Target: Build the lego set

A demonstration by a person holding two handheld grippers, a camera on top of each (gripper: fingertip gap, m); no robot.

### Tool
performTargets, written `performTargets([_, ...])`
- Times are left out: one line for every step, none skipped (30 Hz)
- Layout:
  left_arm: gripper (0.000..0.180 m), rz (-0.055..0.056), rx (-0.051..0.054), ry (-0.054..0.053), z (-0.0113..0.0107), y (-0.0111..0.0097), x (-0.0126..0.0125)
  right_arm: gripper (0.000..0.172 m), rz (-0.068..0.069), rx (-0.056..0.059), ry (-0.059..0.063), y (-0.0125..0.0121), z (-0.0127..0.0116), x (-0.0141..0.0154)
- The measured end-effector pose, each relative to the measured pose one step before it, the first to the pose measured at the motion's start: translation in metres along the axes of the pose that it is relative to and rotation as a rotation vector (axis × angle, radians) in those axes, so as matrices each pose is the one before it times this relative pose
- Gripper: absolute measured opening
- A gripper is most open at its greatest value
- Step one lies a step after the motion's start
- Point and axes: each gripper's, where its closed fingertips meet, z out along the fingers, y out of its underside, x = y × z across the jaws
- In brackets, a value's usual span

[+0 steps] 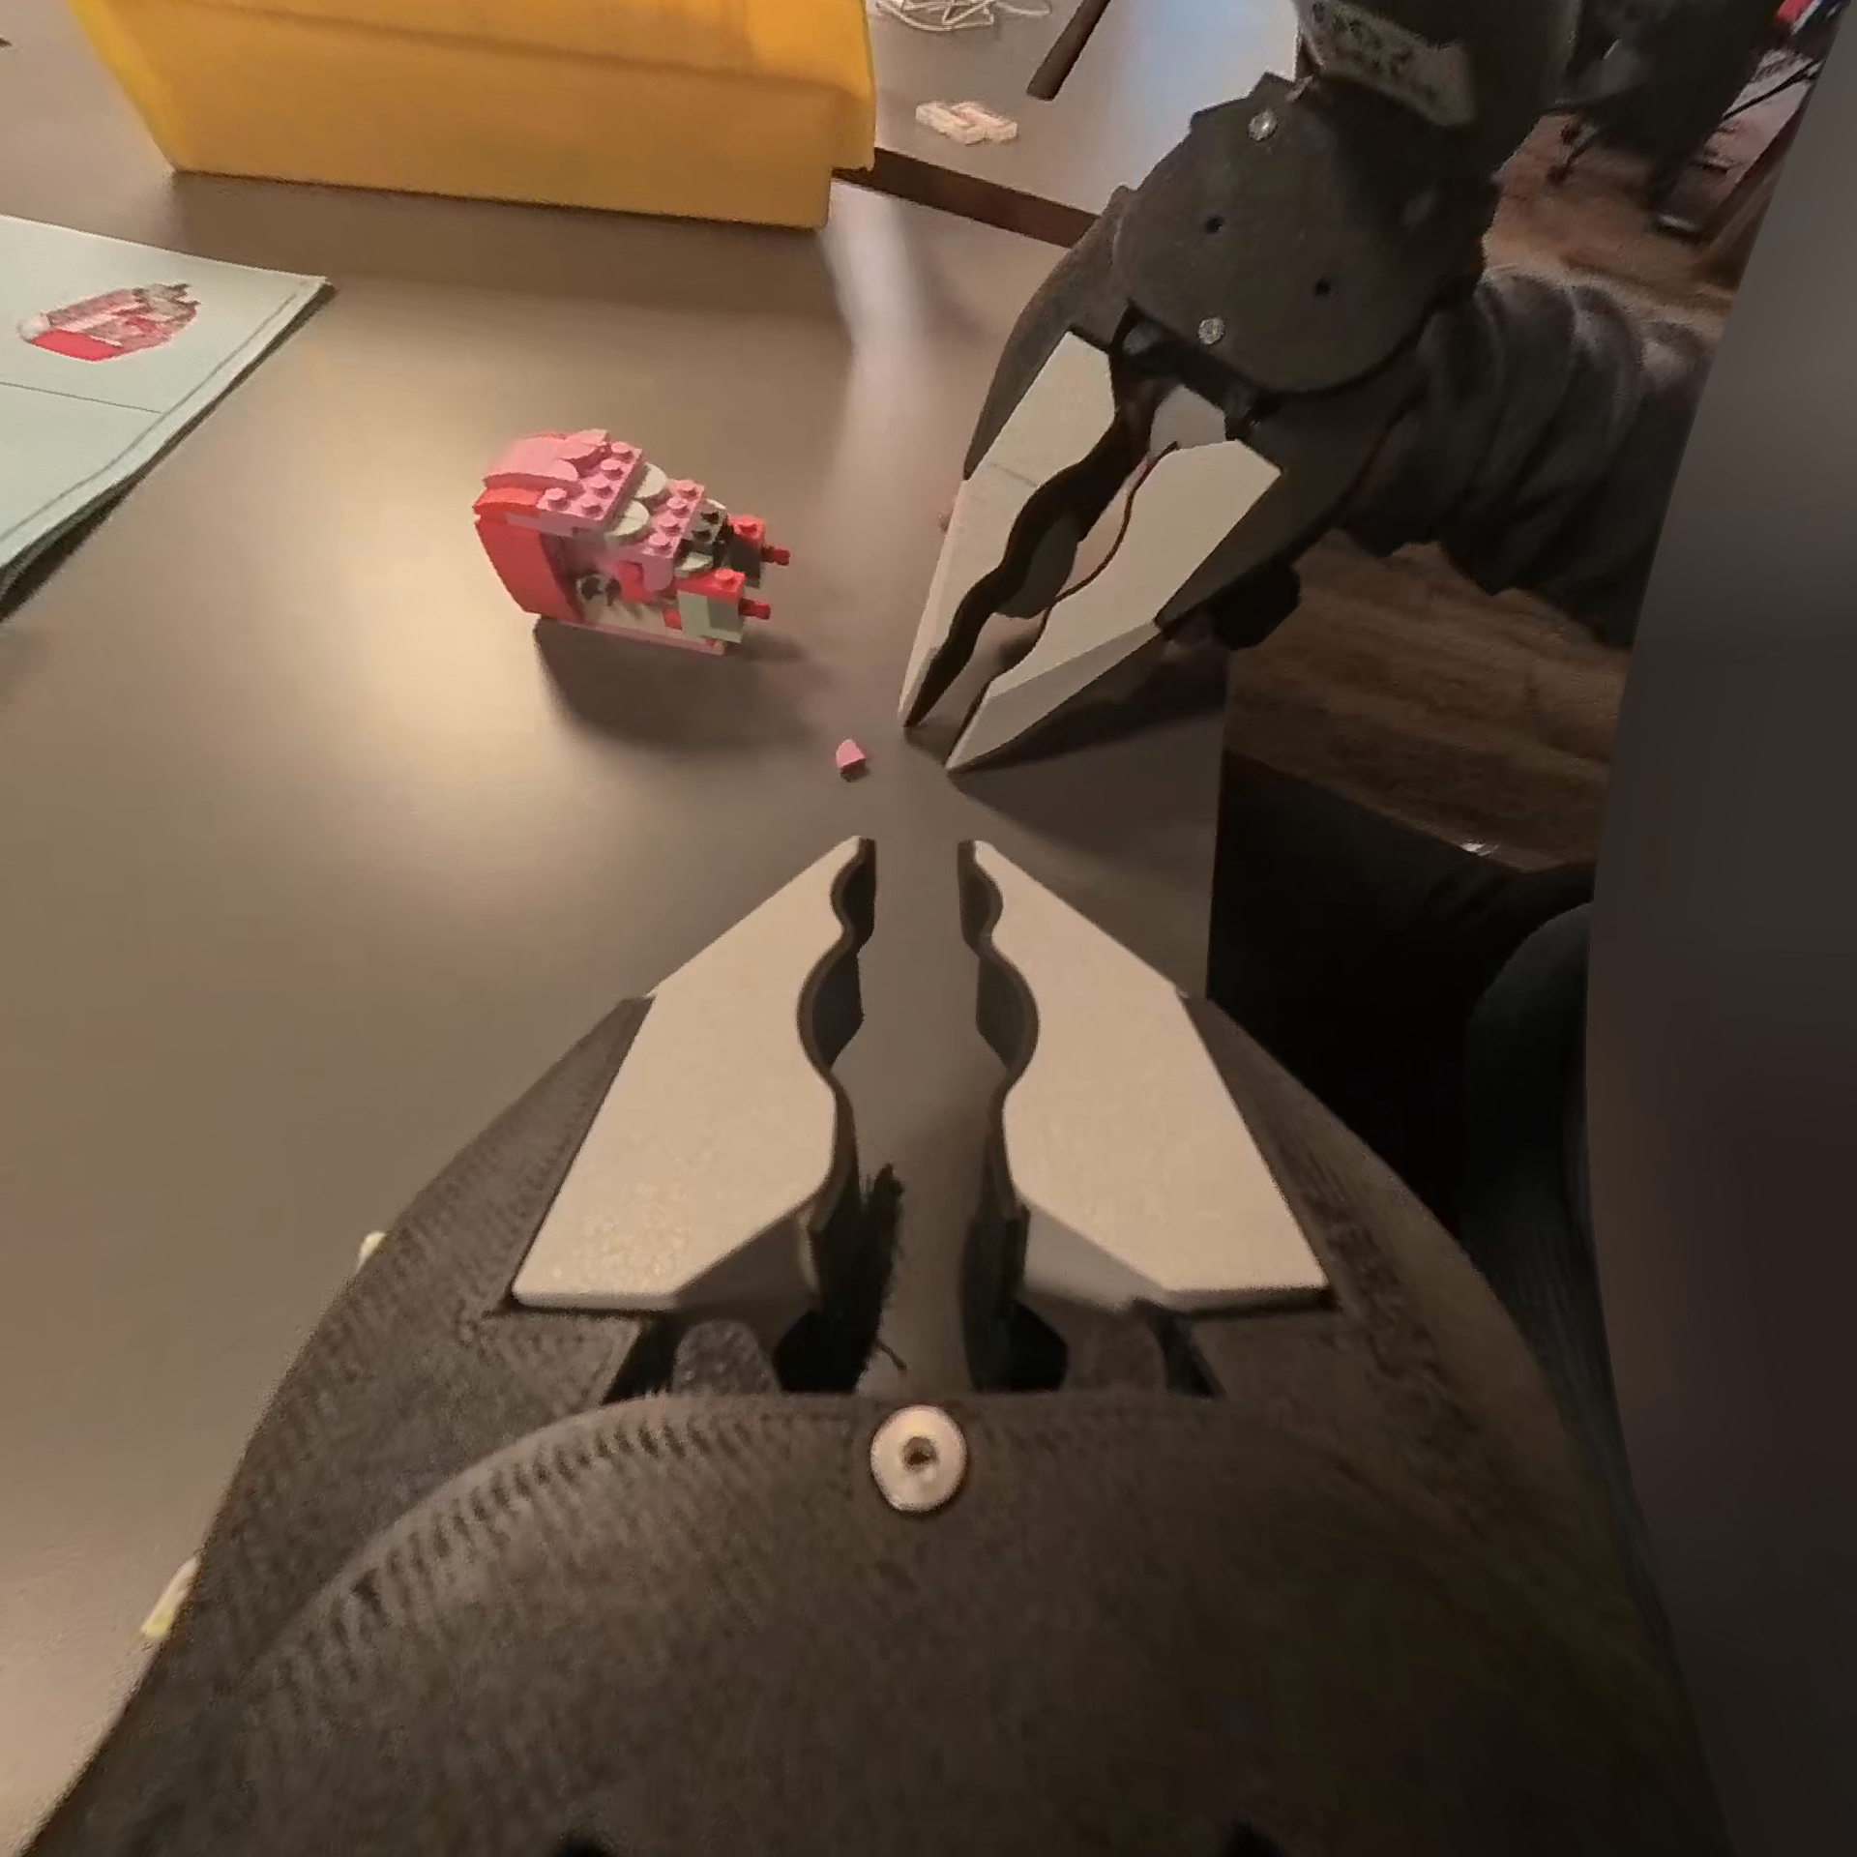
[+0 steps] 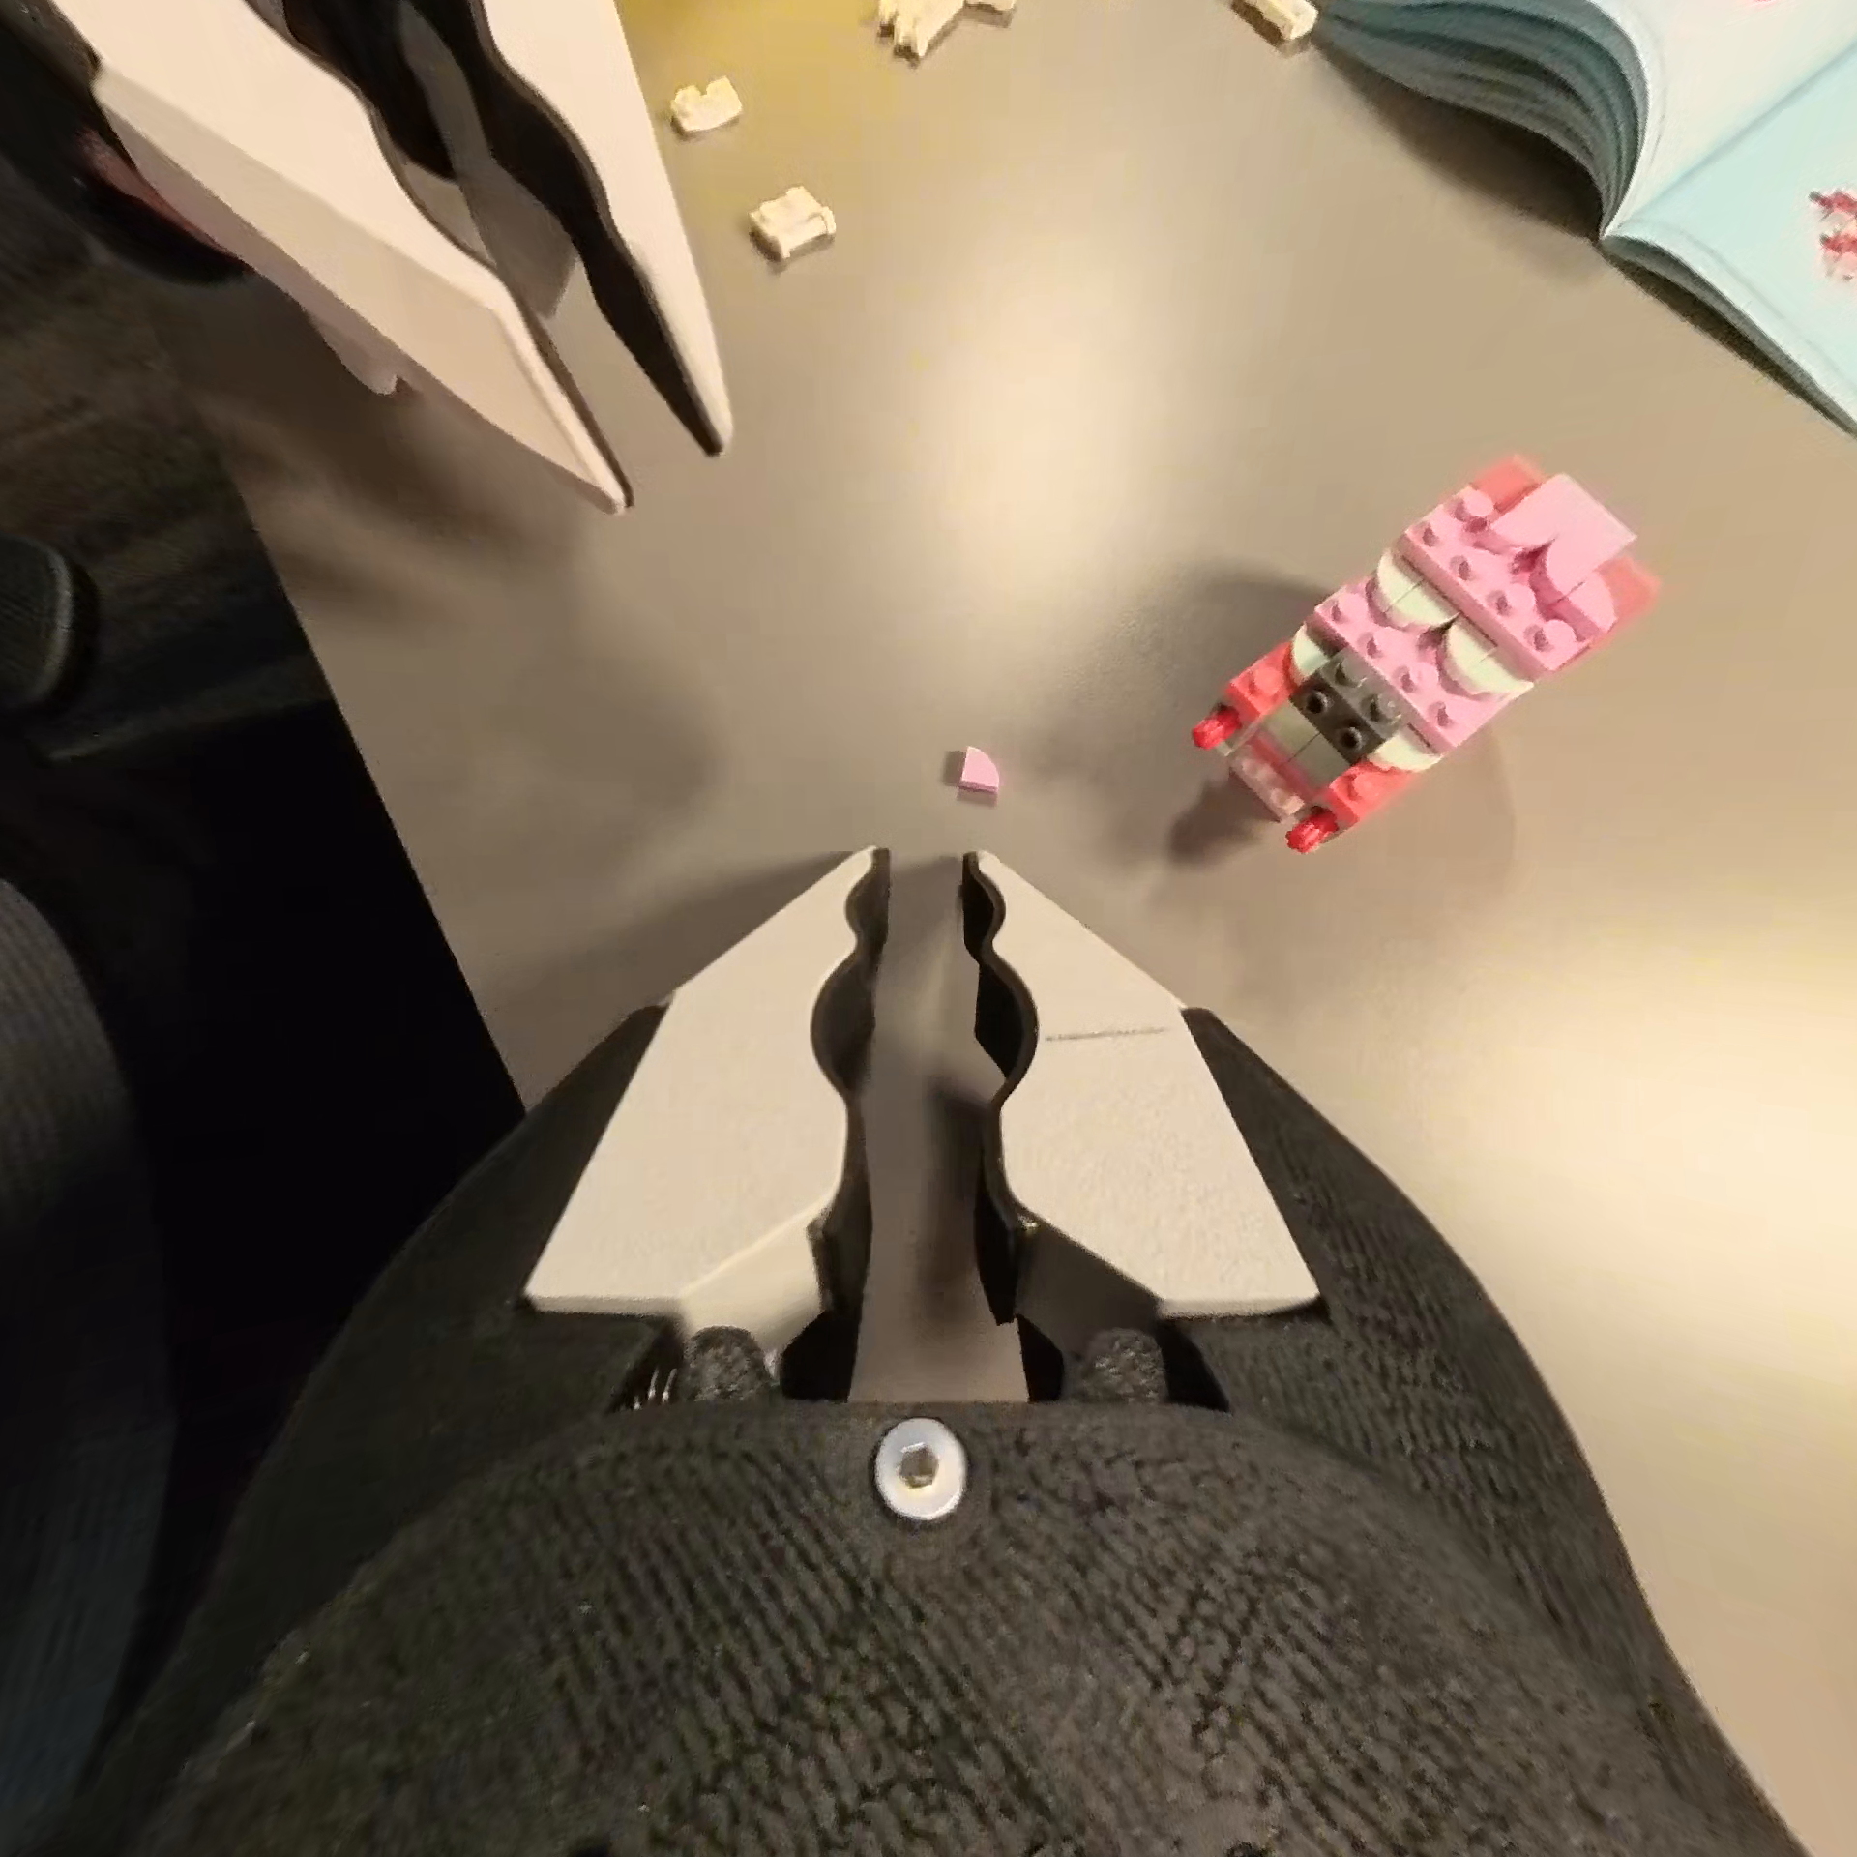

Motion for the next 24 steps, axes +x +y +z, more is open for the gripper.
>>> performTargets([0.015,0.0010,0.0013,0.0025,-0.00010,0.00008,0.00056,0.012,-0.0028,0.0049,-0.0006,-0.00084,0.00096,-0.00008])
performTargets([0.015,0.0028,-0.0011,-0.0016,-0.00004,0.00000,0.00013,0.013,-0.0005,0.0067,-0.0034,-0.00119,0.00119,-0.00038])
performTargets([0.015,0.0020,-0.0025,-0.0011,0.00017,0.00013,0.00017,0.013,0.0008,0.0073,-0.0014,-0.00113,0.00124,0.00020])
performTargets([0.015,0.0010,-0.0011,-0.0001,0.00019,-0.00017,0.00017,0.013,0.0023,0.0065,-0.0017,-0.00111,0.00115,0.00027])
performTargets([0.015,0.0006,0.0010,0.0006,0.00021,-0.00040,0.00027,0.013,0.0008,0.0045,-0.0029,-0.00092,0.00097,0.00011])
performTargets([0.014,-0.0008,0.0015,0.0017,0.00022,-0.00016,0.00024,0.013,0.0000,0.0020,-0.0007,-0.00077,0.00088,0.00052])
performTargets([0.014,-0.0023,0.0009,0.0033,0.00042,0.00007,0.00019,0.012,0.0027,0.0013,0.0011,-0.00068,0.00085,0.00090])
performTargets([0.014,-0.0027,0.0001,0.0036,0.00049,0.00022,0.00020,0.012,0.0037,0.0012,-0.0004,-0.00069,0.00086,0.00052])
performTargets([0.014,-0.0022,-0.0012,0.0025,0.00059,0.00056,0.00014,0.011,0.0038,0.0009,0.0009,-0.00078,0.00084,0.00082])
performTargets([0.014,-0.0013,-0.0032,0.0027,0.00057,0.00078,0.00012,0.009,0.0029,0.0016,0.0026,-0.00066,0.00078,0.00116])
performTargets([0.011,-0.0002,-0.0050,0.0032,0.00055,0.00099,0.00028,0.008,0.0017,0.0025,0.0018,-0.00074,0.00095,0.00094])
performTargets([0.009,0.0016,-0.0044,0.0005,0.00052,0.00088,0.00007,0.007,0.0023,0.0029,0.0010,-0.00079,0.00082,0.00085])
performTargets([0.009,0.0031,-0.0019,-0.0023,0.00052,0.00034,-0.00011,0.006,0.0031,0.0020,0.0006,-0.00057,0.00080,0.00094])
performTargets([0.008,0.0032,0.0000,-0.0014,0.00044,-0.00005,0.00000,0.006,0.0022,0.0017,-0.0001,-0.00056,0.00065,0.00079])
performTargets([0.008,0.0015,0.0006,0.0015,0.00052,-0.00020,0.00027,0.006,0.0008,0.0020,-0.0018,-0.00054,0.00060,0.00062])
performTargets([0.008,0.0000,0.0009,0.0029,0.00055,-0.00017,0.00033,0.005,0.0011,0.0017,-0.0021,-0.00052,0.00045,0.00044])
performTargets([0.008,0.0001,0.0010,0.0009,0.00062,-0.00023,-0.00002,0.005,0.0009,0.0015,-0.0021,-0.00041,0.00050,0.00045])
performTargets([0.009,0.0003,0.0016,-0.0019,0.00078,-0.00026,-0.00049,0.005,0.0003,0.0008,-0.0025,-0.00026,0.00038,0.00043])
performTargets([0.009,-0.0003,0.0022,-0.0033,0.00096,-0.00045,-0.00076,0.005,-0.0019,-0.0011,-0.0044,-0.00018,0.00016,0.00002])
performTargets([0.010,0.0003,0.0032,-0.0050,0.00149,-0.00084,-0.00113,0.006,-0.0060,-0.0020,-0.0065,0.00014,-0.00013,-0.00047])
performTargets([0.013,0.0029,0.0046,-0.0105,0.00207,-0.00160,-0.00189,0.008,-0.0114,-0.0021,-0.0097,0.00032,-0.00049,-0.00073])
performTargets([0.017,0.0107,0.0033,-0.0051,0.00310,-0.00167,-0.00108,0.010,-0.0195,-0.0031,-0.0157,0.00091,-0.00110,-0.00148])
performTargets([0.020,0.0188,-0.0036,0.0030,0.00412,-0.00084,-0.00006,0.012,-0.0279,-0.0029,-0.0140,0.00151,-0.00185,-0.00075])
performTargets([0.024,0.0227,-0.0154,0.0006,0.00461,0.00038,-0.00104,0.014,-0.0423,0.0064,-0.0176,0.00084,-0.00276,-0.00146])
